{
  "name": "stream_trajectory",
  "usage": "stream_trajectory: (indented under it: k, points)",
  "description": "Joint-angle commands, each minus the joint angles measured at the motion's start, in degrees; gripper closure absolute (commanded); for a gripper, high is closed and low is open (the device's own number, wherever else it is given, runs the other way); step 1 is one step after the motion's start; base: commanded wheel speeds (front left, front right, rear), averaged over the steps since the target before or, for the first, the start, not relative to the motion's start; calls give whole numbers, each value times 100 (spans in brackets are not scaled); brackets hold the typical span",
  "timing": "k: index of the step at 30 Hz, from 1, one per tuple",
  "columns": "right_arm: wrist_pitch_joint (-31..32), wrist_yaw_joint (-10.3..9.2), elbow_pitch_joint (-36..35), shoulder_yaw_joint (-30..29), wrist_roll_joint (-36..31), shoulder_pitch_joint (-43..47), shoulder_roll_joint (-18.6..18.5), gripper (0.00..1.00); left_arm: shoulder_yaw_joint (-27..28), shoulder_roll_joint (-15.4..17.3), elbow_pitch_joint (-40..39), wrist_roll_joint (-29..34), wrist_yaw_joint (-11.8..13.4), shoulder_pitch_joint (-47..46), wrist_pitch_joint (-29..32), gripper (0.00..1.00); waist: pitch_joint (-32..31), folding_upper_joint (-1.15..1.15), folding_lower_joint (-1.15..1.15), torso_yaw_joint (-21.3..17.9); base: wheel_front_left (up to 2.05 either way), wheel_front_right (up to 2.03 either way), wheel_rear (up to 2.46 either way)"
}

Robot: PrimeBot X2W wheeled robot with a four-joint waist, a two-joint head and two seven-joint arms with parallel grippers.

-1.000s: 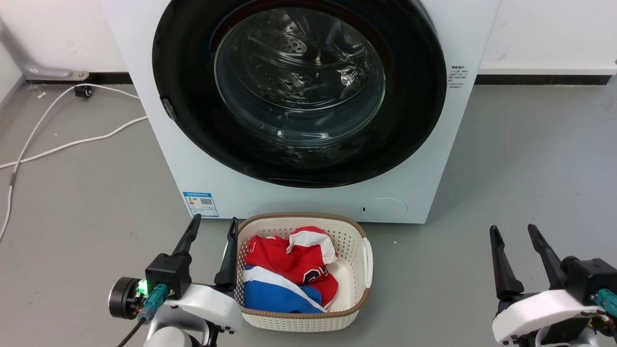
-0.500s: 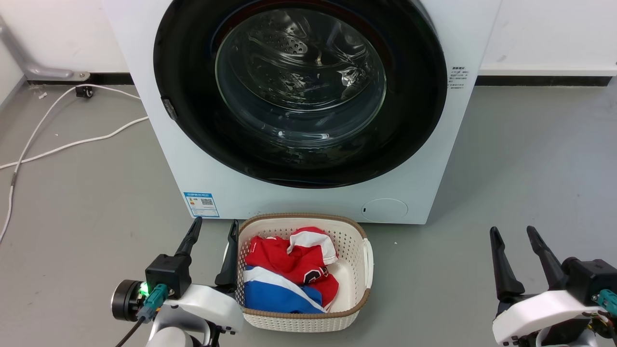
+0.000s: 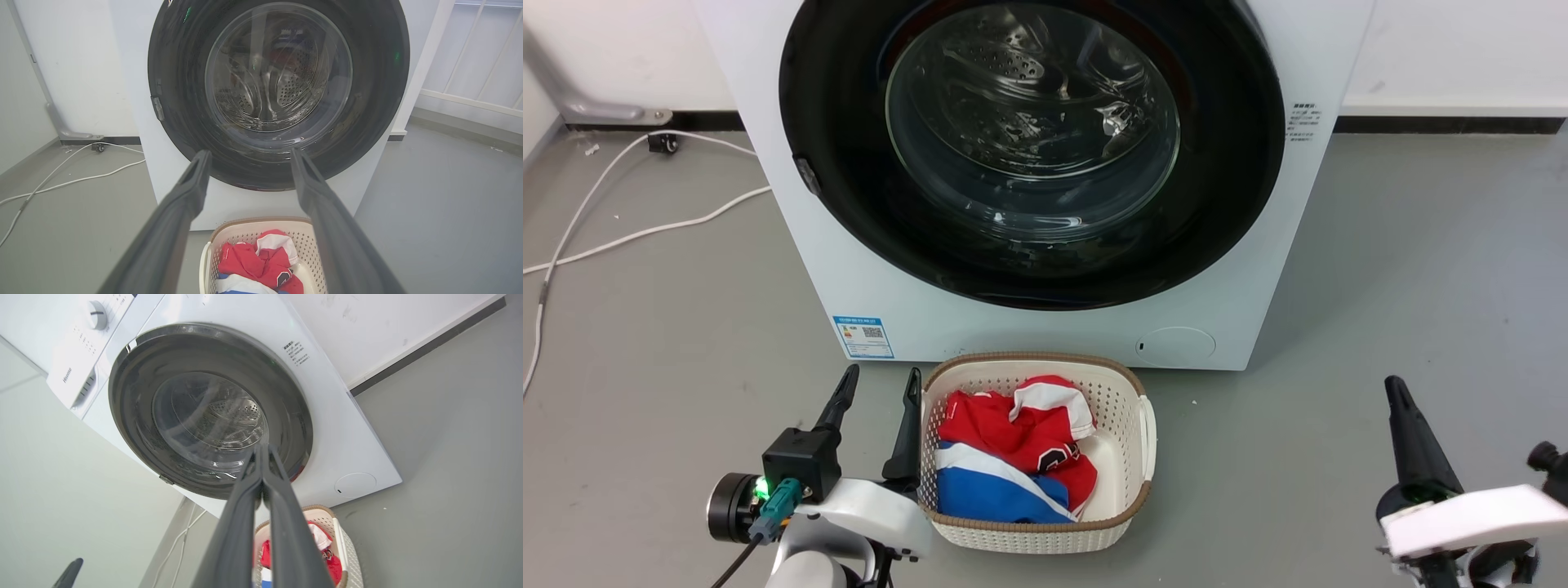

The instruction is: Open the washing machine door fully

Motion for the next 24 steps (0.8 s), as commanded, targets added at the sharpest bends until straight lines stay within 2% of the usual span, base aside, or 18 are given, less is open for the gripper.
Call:
stream_trajectory:
  k: [1, 6, 11, 15, 19, 24]
  points:
    - [31, 0, 6, -8, 434, -55, 13, 100, 15, -4, -26, 5, -2, -74, -16, 0, 34, 0, 0, 6, 0, 0, 0]
    - [209, 0, -66, -261, 2638, -269, 9, 100, 33, -18, -136, -16, 35, -152, -16, 0, 268, 0, 0, 26, 0, 0, 0]
    - [631, 1, 142, -910, 3919, -761, -44, 100, 47, -31, -266, -33, 82, -258, -16, 0, 594, 0, 0, 38, 0, 0, 0]
    - [1079, 1, 498, -1276, 4497, -1295, -300, 100, 37, -36, -375, -26, 119, -361, -15, 0, 854, 0, 0, 31, 0, 0, 0]
    - [1466, 0, 1131, -1518, 4845, -2024, -736, 100, 1, -40, -477, -23, 133, -540, -16, 0, 1151, 0, 0, 61, 0, 0, 0]
    - [2026, 1, 2045, -1509, 5072, -3056, -1374, 100, -119, -43, -631, -47, 154, -822, -16, 0, 1568, 0, 0, 150, 0, 0, 0]
